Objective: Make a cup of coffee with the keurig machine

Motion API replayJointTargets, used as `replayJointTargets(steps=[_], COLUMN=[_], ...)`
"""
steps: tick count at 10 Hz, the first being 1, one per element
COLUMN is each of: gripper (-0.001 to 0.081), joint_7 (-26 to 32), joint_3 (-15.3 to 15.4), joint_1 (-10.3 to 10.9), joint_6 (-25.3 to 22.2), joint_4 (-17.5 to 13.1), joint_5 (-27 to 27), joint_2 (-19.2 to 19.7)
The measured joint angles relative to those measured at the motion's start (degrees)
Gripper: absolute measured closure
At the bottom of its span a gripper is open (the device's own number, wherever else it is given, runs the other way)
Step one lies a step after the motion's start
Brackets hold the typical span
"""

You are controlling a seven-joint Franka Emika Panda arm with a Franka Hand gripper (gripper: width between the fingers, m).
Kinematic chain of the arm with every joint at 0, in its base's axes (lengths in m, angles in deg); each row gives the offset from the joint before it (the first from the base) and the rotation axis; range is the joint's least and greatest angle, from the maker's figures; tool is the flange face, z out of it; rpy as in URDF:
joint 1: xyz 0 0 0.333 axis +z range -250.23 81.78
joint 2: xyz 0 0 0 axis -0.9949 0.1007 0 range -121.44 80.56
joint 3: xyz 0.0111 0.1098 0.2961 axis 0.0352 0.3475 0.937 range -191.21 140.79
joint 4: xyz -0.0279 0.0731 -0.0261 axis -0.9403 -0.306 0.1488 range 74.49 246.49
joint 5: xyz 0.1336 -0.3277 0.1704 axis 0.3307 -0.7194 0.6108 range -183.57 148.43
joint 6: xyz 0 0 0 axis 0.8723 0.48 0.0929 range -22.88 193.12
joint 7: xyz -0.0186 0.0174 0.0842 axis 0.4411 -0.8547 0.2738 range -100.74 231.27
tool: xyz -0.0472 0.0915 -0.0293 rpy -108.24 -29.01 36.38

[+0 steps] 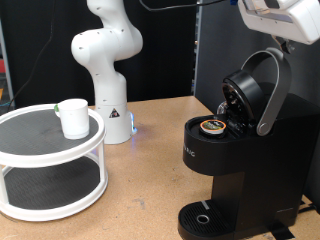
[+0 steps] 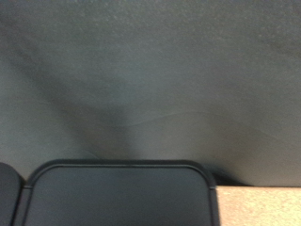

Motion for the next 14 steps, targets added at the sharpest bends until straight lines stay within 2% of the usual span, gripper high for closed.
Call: replayJointTargets(steps=[3, 7, 14], gripper=[0.0805, 0.0805, 0.0805], joint_7=[2.72, 4.94, 2.66], joint_3=[-0.82, -2.56, -4.1], joint_1=[-0.52, -1.69, -5.03], joint_6=[-0.23, -4.84, -9.08], joint_4=[0.16, 0.26, 0.44], joint_5=[0.02, -1.11, -13.85], joint_2=[-0.4, -1.87, -3.21])
